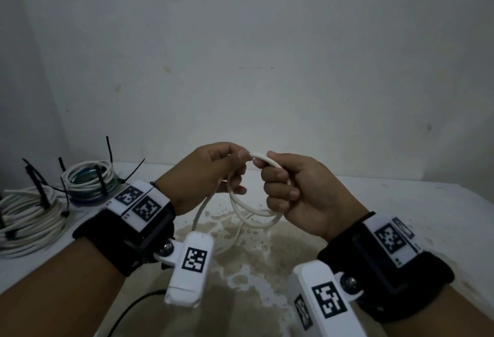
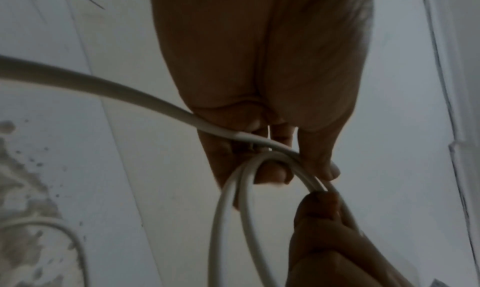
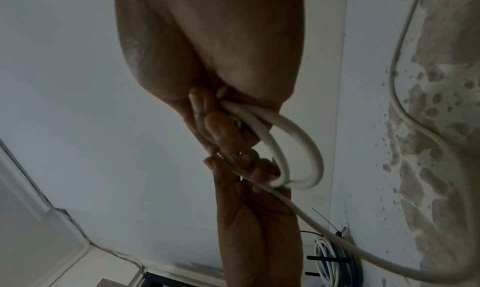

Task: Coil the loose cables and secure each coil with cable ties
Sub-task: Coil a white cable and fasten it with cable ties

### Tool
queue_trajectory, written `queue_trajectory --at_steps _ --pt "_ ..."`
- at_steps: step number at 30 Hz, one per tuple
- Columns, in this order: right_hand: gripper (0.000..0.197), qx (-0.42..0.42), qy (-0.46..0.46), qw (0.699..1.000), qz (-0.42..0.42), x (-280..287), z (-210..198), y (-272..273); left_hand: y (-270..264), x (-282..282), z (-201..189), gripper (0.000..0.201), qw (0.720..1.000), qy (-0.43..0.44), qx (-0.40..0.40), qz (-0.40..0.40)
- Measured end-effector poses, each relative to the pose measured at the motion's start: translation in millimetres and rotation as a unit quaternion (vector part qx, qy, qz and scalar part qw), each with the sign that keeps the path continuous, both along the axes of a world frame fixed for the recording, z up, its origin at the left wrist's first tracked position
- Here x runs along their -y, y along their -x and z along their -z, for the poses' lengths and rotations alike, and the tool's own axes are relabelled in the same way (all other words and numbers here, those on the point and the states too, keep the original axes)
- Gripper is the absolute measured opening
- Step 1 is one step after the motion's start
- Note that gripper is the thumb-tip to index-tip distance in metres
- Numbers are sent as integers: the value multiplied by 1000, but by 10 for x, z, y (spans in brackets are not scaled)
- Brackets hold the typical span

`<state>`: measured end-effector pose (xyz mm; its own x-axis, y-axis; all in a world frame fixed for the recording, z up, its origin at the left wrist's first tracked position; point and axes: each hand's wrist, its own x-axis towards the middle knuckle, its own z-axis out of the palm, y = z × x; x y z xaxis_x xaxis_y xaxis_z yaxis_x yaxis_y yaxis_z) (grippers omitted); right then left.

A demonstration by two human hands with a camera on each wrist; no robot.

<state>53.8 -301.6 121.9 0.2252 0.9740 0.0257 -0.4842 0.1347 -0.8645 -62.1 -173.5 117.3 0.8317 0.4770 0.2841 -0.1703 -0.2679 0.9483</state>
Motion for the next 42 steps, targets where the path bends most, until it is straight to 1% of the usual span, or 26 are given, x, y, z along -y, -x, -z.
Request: queue_trajectory --at_steps 3,6,8,11,14,16,17,20,23,26,28,31,34,37,39,41,42 --pt "32 37 -2 999 7 -7 6 24 -10 52 2 24 999 39 12 18" --pt "31 75 -11 997 17 -8 7 68 -11 48 20 25 997 63 17 36" --pt "30 82 -26 995 41 -16 12 91 -16 44 28 25 994 96 22 46" --pt "30 44 -62 994 82 -36 1 88 -14 50 49 34 975 203 36 84" --pt "29 0 -96 990 105 -46 -27 63 -15 92 90 34 945 299 60 114" --pt "28 -10 -111 988 107 -50 -23 68 -49 125 116 33 934 329 75 118" --pt "28 -15 -115 988 103 -53 -12 74 -74 136 124 33 935 327 78 113" --pt "27 -31 -111 990 79 -52 36 73 -123 142 131 35 949 294 71 82" --pt "26 -24 -103 991 84 -32 55 35 -109 115 135 36 965 252 58 35" --pt "27 1 -95 990 102 -7 37 -1 -74 93 130 37 991 129 20 -35" --pt "28 14 -90 990 112 14 10 -25 -48 68 124 35 996 54 -7 -70" --pt "28 14 -86 987 132 79 -58 -115 0 3 173 27 995 -17 -43 -89" --pt "28 18 -75 985 153 167 -123 -250 54 -86 253 25 991 -45 -65 -109" --pt "27 77 -36 986 145 203 -139 -281 29 -126 282 21 986 -79 -77 -126" --pt "26 124 -6 985 121 180 -124 -221 -33 -87 260 25 979 -120 -52 -156" --pt "28 169 18 981 92 143 -97 -133 -102 -5 190 41 961 -206 -3 -182" --pt "28 192 26 978 79 126 -83 -92 -126 62 136 39 950 -250 19 -187"
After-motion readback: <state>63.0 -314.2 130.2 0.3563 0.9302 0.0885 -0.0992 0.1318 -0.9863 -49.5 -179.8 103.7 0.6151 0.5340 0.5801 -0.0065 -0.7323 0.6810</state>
